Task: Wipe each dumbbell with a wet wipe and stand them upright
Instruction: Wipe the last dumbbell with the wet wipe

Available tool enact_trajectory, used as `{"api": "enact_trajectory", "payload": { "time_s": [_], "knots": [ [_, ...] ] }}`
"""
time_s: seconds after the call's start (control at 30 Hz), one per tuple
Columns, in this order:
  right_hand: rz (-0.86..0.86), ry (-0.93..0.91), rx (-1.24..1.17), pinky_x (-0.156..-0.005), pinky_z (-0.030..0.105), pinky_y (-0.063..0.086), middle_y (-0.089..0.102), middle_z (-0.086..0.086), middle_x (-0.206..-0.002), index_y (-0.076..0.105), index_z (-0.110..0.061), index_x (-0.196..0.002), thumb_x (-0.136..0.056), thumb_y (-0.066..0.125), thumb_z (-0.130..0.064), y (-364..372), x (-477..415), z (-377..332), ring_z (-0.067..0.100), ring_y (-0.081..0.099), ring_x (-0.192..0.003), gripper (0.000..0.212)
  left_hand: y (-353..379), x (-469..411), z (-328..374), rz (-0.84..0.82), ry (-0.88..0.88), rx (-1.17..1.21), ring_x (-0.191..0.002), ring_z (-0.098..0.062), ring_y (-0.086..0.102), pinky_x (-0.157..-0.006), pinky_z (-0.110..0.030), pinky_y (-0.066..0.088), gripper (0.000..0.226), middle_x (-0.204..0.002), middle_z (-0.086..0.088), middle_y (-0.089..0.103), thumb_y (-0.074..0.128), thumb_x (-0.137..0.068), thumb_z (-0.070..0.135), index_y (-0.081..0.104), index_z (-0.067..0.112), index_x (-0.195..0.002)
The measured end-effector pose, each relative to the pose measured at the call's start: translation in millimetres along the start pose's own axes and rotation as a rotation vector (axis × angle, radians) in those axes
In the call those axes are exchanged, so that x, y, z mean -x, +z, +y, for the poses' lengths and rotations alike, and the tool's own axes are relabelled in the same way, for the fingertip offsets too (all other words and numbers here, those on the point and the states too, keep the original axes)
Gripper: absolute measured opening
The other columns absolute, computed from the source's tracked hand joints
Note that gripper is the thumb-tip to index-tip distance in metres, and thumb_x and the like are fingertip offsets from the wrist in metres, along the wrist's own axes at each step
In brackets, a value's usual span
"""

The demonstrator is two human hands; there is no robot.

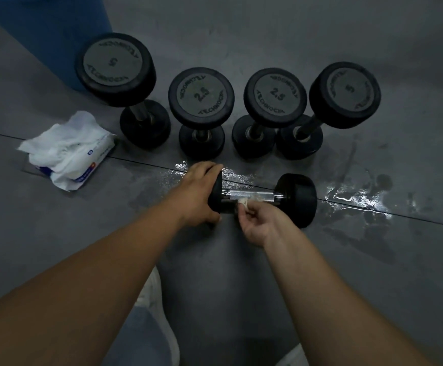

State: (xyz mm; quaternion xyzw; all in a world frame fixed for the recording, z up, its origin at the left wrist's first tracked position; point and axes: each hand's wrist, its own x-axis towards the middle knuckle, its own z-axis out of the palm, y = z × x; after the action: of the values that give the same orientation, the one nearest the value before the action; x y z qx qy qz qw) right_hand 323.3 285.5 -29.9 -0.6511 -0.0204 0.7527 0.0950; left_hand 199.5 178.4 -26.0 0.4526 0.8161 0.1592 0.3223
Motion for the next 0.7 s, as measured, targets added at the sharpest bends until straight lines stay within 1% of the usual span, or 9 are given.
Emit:
{"api": "enact_trajectory", "payload": {
  "time_s": [0.13, 0.27, 0.3, 0.37, 0.43, 0.5, 0.57, 0.63, 0.7],
  "knots": [
    [0.002, -0.012, -0.066, -0.039, 0.02, 0.05, 0.059, 0.012, -0.074, 0.056, -0.004, -0.089, -0.096, 0.046, 0.0, -10.3, -0.9, 12.4, 0.019, 0.062, -0.053, 0.014, 0.9, 0.1, -1.6, 0.006, 0.016, -0.001, -0.144, -0.019, 0.013, -0.119, -0.029, 0.019, 0.122, -0.155, -0.002, 0.02, 0.09, -0.056, 0.033, 0.02, 0.016, -0.154],
    [0.055, -0.027, -0.007, -0.033, 0.024, 0.047, 0.056, 0.017, -0.102, 0.054, 0.0, -0.108, -0.099, 0.039, 0.0, 6.2, -5.0, 9.6, 0.026, 0.061, -0.095, 0.018, 3.2, 3.4, 0.1, 0.015, -0.001, -0.025, -0.142, -0.016, 0.012, -0.117, -0.04, 0.029, 0.123, -0.154, 0.001, 0.018, 0.089, -0.055, 0.034, 0.019, 0.019, -0.154],
    [0.053, -0.04, 0.022, -0.034, 0.023, 0.048, 0.058, 0.019, -0.103, 0.054, 0.002, -0.114, -0.098, 0.04, 0.001, 7.3, 1.1, 9.4, 0.026, 0.064, -0.093, 0.02, 3.4, 2.3, -0.3, 0.017, -0.004, -0.031, -0.143, -0.016, 0.012, -0.116, -0.042, 0.03, 0.123, -0.153, 0.001, 0.018, 0.089, -0.055, 0.034, 0.019, 0.019, -0.154],
    [0.0, -0.164, 0.143, -0.039, 0.021, 0.051, 0.063, 0.016, -0.087, 0.059, -0.002, -0.108, -0.095, 0.048, -0.002, 1.7, 15.9, 11.6, 0.019, 0.067, -0.064, 0.017, 4.7, 1.9, -0.7, 0.018, -0.005, -0.035, -0.143, -0.017, 0.013, -0.115, -0.044, 0.032, 0.122, -0.153, 0.001, 0.019, 0.089, -0.054, 0.033, 0.019, 0.019, -0.154],
    [0.077, -0.634, 0.569, -0.051, 0.025, 0.052, 0.064, 0.006, -0.077, 0.067, -0.01, -0.09, -0.09, 0.056, -0.009, -7.9, 19.1, 12.5, 0.014, 0.062, -0.057, 0.011, 5.8, 3.6, -1.2, 0.036, -0.003, -0.028, -0.143, -0.018, 0.012, -0.115, -0.044, 0.031, 0.121, -0.153, 0.0, 0.019, 0.089, -0.055, 0.032, 0.02, 0.018, -0.154],
    [0.23, -1.178, 1.134, -0.074, 0.028, 0.047, 0.06, 0.0, -0.088, 0.071, -0.015, -0.092, -0.086, 0.058, -0.011, -13.8, 11.3, 12.3, 0.015, 0.058, -0.076, 0.014, 8.8, 7.1, -1.1, 0.041, 0.007, -0.03, -0.144, -0.018, 0.011, -0.116, -0.044, 0.031, 0.121, -0.153, 0.001, 0.019, 0.089, -0.056, 0.031, 0.02, 0.018, -0.154],
    [0.17, -1.251, 1.454, -0.079, 0.029, 0.043, 0.056, 0.004, -0.1, 0.065, -0.015, -0.096, -0.083, 0.056, -0.01, -16.4, 4.8, 14.6, 0.021, 0.056, -0.087, 0.017, 11.6, 9.2, -2.3, 0.049, 0.018, -0.045, -0.145, -0.018, 0.01, -0.115, -0.045, 0.032, 0.122, -0.154, 0.002, 0.017, 0.089, -0.055, 0.035, 0.019, 0.019, -0.154],
    [0.062, -1.115, 1.829, -0.075, 0.035, 0.047, 0.056, 0.01, -0.101, 0.06, -0.014, -0.094, -0.083, 0.053, -0.011, -26.7, -1.7, 28.2, 0.029, 0.058, -0.091, 0.013, 11.7, 8.5, -3.8, 0.047, 0.017, -0.04, -0.145, -0.019, 0.011, -0.115, -0.046, 0.033, 0.122, -0.154, 0.002, 0.017, 0.089, -0.054, 0.036, 0.019, 0.019, -0.154],
    [-0.032, -1.093, 1.912, -0.075, 0.036, 0.047, 0.056, 0.012, -0.1, 0.059, -0.013, -0.092, -0.082, 0.054, -0.01, -39.5, 1.1, 35.9, 0.031, 0.058, -0.091, 0.012, 11.6, 6.4, -5.4, 0.048, 0.02, -0.027, -0.144, -0.02, 0.013, -0.114, -0.046, 0.033, 0.122, -0.153, 0.0, 0.019, 0.089, -0.054, 0.037, 0.021, 0.019, -0.153]
  ]
}}
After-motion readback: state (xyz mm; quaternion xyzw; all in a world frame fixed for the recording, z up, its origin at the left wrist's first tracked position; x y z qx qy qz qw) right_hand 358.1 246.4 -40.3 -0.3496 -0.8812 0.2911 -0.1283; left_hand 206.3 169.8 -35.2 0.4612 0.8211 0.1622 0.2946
